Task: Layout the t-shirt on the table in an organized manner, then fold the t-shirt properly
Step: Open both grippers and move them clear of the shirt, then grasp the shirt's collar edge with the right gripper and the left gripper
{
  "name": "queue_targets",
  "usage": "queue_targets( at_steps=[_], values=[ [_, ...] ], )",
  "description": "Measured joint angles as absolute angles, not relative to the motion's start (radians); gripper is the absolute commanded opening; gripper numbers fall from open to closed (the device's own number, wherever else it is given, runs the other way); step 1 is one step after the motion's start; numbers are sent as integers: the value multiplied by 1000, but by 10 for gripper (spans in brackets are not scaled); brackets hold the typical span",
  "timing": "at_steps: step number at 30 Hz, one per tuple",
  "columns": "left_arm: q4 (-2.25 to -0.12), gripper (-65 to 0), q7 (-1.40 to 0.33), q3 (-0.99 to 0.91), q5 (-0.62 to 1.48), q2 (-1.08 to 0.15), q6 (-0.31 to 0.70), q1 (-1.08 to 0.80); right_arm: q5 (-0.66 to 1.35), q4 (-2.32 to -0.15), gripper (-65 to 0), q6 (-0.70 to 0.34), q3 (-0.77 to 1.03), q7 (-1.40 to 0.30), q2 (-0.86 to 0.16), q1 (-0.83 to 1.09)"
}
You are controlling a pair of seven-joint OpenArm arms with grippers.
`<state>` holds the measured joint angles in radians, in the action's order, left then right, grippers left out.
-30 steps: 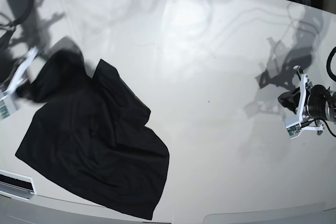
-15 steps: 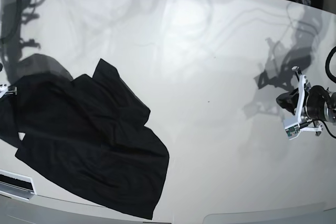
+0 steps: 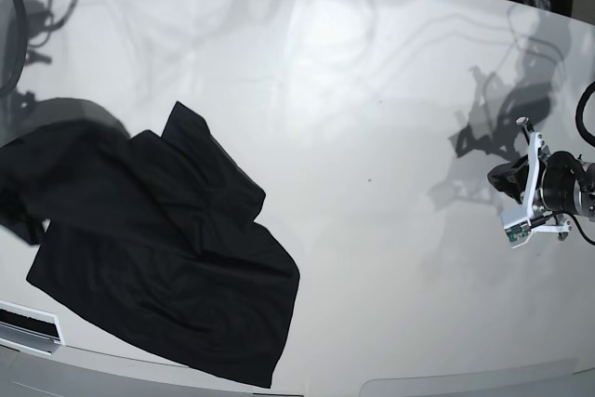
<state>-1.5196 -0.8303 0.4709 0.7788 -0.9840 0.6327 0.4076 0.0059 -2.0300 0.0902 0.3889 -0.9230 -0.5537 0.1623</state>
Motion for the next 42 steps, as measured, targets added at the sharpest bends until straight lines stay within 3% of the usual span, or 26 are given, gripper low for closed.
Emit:
queue_targets(
  at_steps=[4,6,10,12,14,15,21,25,32,36,42],
  values=[
    [-1520,-650,-830,471,779,-984,633,407,-71,-2029,-288,173,389,-949,-554,123],
    [-1520,-650,-831,471,779,-984,633,407,14,-2029,-288,152,390,-950,-556,118],
    [-1520,-650,-831,471,778,-984,633,408,416,-2027,-295,-123,390,-956,-543,121],
    [-1520,-650,-831,471,783,-984,633,408,625,-2026,-378,-323,390,-950,-508,120],
    [-1520,-650,-830,471,787,-984,633,407,732,-2028,-587,-438,370,-953,-459,121],
    [-1520,-650,-830,471,787,-984,633,407,756,-2028,-650,-468,355,-958,-436,121],
    [-1520,-650,-830,471,787,-984,633,408,572,-1938,-650,-489,110,-881,-333,116],
    [-1519,-650,-831,471,787,-984,633,407,339,-1728,-650,-406,-70,-815,-282,69],
    [-1520,-650,-830,471,788,-984,633,408,236,-1356,-650,-354,-224,-731,-246,-78],
    [-1519,-650,-831,471,786,-983,633,407,242,-1258,-650,-459,-281,-712,-186,-102],
    [-1519,-650,-830,471,789,-942,633,407,431,-1298,-650,-609,-464,-909,-101,-96]
  ],
)
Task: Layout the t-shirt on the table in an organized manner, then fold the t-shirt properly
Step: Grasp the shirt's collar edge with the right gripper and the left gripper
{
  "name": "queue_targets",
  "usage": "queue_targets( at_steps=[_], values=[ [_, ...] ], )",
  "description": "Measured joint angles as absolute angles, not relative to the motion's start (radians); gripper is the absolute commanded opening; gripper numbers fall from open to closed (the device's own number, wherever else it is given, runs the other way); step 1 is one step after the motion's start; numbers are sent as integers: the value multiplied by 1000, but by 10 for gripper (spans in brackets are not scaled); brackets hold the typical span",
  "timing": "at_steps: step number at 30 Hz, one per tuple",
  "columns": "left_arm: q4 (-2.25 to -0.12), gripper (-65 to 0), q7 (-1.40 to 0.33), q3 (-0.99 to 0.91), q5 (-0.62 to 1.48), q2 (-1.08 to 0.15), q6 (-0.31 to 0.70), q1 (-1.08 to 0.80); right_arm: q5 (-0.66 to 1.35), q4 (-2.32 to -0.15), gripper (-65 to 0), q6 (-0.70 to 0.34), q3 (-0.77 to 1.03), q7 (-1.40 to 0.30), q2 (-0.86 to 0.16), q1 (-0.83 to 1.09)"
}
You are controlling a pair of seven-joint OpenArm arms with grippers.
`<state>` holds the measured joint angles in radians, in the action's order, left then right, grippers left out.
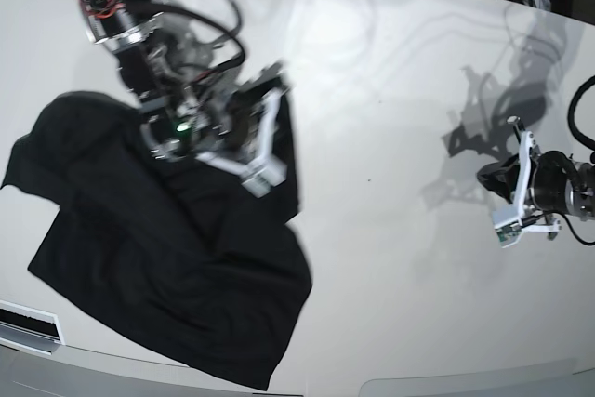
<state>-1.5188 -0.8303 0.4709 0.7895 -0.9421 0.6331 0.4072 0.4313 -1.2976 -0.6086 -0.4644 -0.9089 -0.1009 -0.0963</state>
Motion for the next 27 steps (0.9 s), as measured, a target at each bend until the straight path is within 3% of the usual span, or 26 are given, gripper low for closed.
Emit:
queue_targets(
  at_steps=[4,12,14,18,24,27],
  values=[
    [-1519,-650,-830,471,787,-945,633,408,532,-1403,-650,-678,-613,-979,-69,-44],
    [-1519,-650,-831,471,788,-945,634,407,522,-1600,-650,-661,-773,-1023,-80,-15],
    [-1518,-650,-831,471,801,-945,697,408,473,-1709,-650,-598,-737,-1015,-82,-17],
    [-1520,-650,-858,471,953,-944,693,407,344,-1886,-650,-492,-590,-1011,-136,-24],
    [-1538,-650,-907,469,989,-852,693,381,243,-1896,-650,-340,-276,-1007,-249,12],
    [-1538,-650,-915,470,987,-794,693,336,260,-1896,-650,-334,-143,-1007,-278,44]
  ],
)
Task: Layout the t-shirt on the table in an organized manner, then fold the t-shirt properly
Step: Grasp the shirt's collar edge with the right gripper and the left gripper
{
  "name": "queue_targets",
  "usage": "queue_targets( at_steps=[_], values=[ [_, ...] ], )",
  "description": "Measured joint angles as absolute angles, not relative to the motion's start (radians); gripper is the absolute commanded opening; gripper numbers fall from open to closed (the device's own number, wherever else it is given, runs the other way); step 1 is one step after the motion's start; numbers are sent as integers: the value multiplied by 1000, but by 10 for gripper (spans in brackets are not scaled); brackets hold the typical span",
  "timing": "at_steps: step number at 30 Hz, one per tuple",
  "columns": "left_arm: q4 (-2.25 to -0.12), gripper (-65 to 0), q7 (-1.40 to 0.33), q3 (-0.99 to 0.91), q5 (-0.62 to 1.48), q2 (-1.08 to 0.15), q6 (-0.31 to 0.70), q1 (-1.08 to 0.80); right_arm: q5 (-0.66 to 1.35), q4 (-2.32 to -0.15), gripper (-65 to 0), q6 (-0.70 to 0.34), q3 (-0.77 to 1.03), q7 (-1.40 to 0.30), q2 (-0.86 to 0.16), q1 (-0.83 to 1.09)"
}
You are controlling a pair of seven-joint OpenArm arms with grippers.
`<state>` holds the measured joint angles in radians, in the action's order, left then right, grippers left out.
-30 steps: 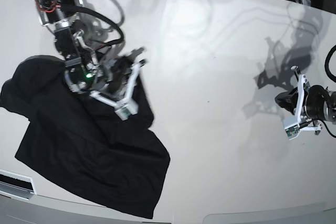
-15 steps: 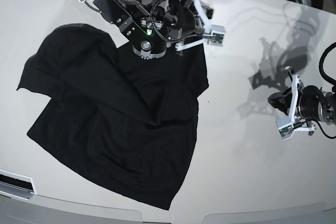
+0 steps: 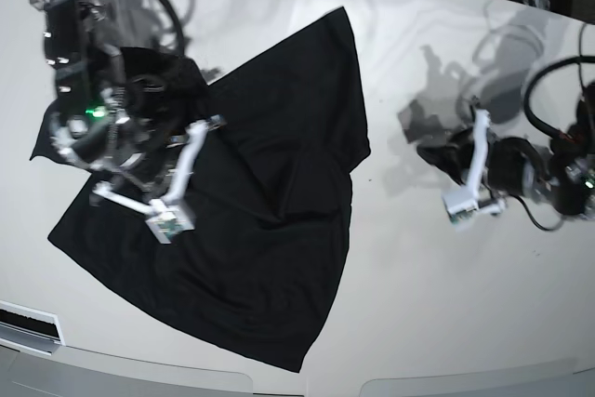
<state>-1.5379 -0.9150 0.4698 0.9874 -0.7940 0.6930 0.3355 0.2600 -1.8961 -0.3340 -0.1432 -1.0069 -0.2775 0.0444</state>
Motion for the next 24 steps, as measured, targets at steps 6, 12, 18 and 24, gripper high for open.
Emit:
queue_targets(
  at_steps=[6,12,18,24],
  values=[
    [-1538,-650,-941,472,982,-681,693,256,241,-1896,-650,-377,31,-1007,-281,126],
    [-1538,-650,-941,581,905,-611,693,231,129,-1884,-650,-258,75,-984,-279,176],
    [-1537,-650,-830,767,635,-561,693,229,79,-1781,-650,-225,75,-953,-280,182],
    [-1531,-650,-816,807,534,-573,692,224,168,-1655,-650,-374,75,-925,-278,183]
  ],
)
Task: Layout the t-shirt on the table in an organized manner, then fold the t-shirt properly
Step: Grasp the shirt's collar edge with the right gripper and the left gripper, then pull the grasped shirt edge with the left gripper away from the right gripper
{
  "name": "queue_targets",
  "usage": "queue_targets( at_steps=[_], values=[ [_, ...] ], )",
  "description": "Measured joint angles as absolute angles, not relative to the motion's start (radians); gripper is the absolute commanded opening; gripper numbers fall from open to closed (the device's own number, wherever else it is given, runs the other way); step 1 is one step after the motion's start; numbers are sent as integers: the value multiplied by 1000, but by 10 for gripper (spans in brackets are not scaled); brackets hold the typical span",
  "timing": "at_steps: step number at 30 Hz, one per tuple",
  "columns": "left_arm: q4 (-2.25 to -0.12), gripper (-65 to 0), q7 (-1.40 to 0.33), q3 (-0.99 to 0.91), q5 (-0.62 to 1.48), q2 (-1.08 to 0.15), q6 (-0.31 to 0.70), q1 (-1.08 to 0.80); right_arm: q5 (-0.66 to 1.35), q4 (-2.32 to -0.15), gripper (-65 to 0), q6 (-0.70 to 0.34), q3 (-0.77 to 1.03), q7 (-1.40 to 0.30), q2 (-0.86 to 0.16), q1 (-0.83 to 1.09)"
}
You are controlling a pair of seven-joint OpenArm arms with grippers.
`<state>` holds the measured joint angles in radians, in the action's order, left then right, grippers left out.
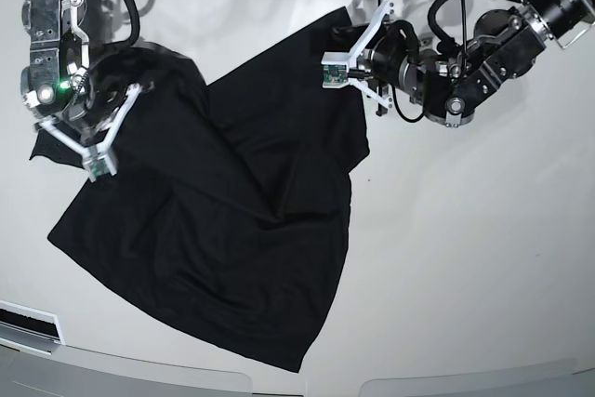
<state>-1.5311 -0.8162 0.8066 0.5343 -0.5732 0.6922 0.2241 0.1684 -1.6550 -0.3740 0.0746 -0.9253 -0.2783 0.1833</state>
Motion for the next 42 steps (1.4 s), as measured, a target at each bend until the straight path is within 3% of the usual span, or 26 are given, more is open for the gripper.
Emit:
queue_targets(
  at_steps=[4,13,20,25,31,38,42],
  values=[
    [-1488,-650,-785,805,489,-583,693,225,130,-1621,-650,-392,75,-890,-279,183],
    [-1261,-650,-494,798,528,-627,720,231,140,-1621,-650,-360,75,-890,-319,183],
    [-1450,-650,-682,747,590,-631,686,213,191,-1621,-650,-392,75,-853,-319,183],
    [-1523,-650,-676,739,578,-537,692,210,180,-1621,-650,-297,75,-871,-319,185],
    [-1336,-650,-645,740,435,-376,691,205,184,-1572,-650,-313,75,-882,-318,183],
    [-1127,-650,-431,733,436,-360,720,214,173,-1511,-650,-388,75,-844,-319,182],
    [-1071,-650,-370,734,448,-369,720,216,173,-1510,-650,-364,75,-854,-319,182]
  ],
)
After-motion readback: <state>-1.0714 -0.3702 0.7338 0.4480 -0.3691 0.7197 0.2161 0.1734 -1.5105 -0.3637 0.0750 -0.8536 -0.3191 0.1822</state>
